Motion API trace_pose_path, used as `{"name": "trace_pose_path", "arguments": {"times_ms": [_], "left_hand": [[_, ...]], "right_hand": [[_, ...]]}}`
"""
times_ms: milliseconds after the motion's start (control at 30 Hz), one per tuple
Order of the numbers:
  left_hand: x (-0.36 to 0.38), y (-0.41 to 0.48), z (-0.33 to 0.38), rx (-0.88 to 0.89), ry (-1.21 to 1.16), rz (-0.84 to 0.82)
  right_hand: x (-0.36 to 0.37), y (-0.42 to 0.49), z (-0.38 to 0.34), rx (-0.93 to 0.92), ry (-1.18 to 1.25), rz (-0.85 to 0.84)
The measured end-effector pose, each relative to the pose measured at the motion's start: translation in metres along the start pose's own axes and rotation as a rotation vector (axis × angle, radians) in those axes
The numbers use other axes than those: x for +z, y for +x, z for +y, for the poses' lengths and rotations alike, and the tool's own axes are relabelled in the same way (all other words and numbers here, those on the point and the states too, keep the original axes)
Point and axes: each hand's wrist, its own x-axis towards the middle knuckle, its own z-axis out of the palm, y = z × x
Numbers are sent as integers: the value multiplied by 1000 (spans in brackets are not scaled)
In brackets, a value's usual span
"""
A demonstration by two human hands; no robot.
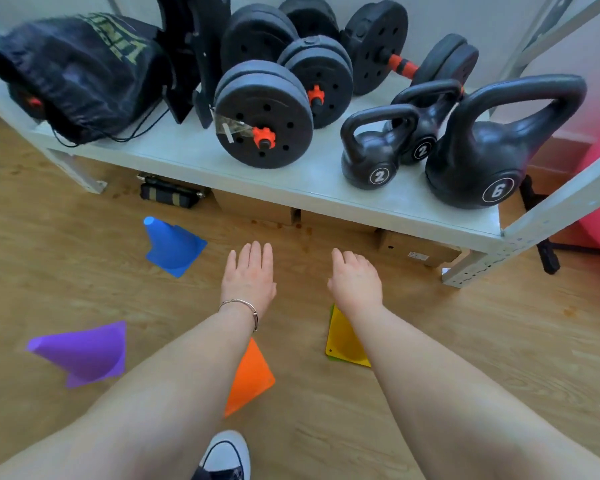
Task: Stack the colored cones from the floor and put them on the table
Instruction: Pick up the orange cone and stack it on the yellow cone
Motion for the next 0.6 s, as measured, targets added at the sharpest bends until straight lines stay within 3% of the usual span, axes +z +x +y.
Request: {"name": "trace_pose_path", "arguments": {"times_ms": [200,400,600], "left_hand": [[28,-57,-54,-271,-38,-82],[49,-100,-103,-496,-78,-123],[82,-141,-121,-562,-54,-227]], "right_hand": [[44,-15,-53,-166,27,-125],[87,-35,-87,-217,48,-262],[125,-53,-104,-258,3,-363]]}}
